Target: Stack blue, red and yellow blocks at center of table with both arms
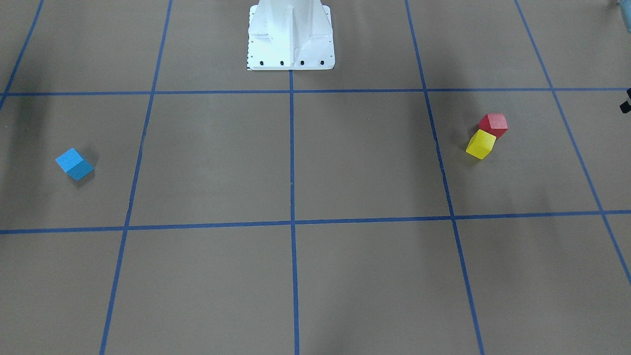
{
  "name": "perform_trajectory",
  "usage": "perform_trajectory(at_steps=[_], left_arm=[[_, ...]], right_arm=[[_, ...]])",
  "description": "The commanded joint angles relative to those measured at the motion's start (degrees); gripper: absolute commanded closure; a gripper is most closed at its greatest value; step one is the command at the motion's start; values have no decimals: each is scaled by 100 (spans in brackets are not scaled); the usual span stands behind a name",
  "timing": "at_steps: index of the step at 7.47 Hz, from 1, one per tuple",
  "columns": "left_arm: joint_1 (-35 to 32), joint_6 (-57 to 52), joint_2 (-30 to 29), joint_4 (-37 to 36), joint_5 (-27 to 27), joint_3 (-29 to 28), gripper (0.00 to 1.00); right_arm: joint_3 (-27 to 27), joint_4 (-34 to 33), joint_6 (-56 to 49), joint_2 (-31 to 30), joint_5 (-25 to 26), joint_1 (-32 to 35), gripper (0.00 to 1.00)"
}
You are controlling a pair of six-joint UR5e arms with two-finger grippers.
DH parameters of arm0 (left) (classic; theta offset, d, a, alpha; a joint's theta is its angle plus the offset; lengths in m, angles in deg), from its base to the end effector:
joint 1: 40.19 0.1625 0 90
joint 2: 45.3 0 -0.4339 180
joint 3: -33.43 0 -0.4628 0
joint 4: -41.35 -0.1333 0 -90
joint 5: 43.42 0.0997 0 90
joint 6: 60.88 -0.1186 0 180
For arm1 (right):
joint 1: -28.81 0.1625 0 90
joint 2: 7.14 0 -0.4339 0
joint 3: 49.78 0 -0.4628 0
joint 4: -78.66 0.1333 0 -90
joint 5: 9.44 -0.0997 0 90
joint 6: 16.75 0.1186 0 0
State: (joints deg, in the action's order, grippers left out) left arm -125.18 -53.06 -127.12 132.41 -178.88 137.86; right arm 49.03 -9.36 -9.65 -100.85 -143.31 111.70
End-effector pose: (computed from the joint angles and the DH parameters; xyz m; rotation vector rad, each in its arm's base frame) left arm -0.0042 -0.5101 0.6114 0.0315 0.8008 0.0042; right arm -0.0164 -0.5445 0.6269 0.0220 -0.7733 -0.0475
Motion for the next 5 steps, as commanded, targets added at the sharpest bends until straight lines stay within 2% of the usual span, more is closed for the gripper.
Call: perform_trajectory(at_steps=[1, 3, 4, 5], left_arm=[[0, 9, 0, 8, -7, 33, 0], [-9, -17, 0, 17, -7, 33, 0], [0, -9, 0, 17, 2, 16, 0], [0, 0, 0, 17, 2, 24, 0]], right_arm=[[-10, 178, -16, -7, -164, -18, 0], [-37, 897, -7, -86, -183, -245, 0], [-11, 927, -16, -87, -174, -420, 0], [-2, 1275, -59, -104, -165, -631, 0]])
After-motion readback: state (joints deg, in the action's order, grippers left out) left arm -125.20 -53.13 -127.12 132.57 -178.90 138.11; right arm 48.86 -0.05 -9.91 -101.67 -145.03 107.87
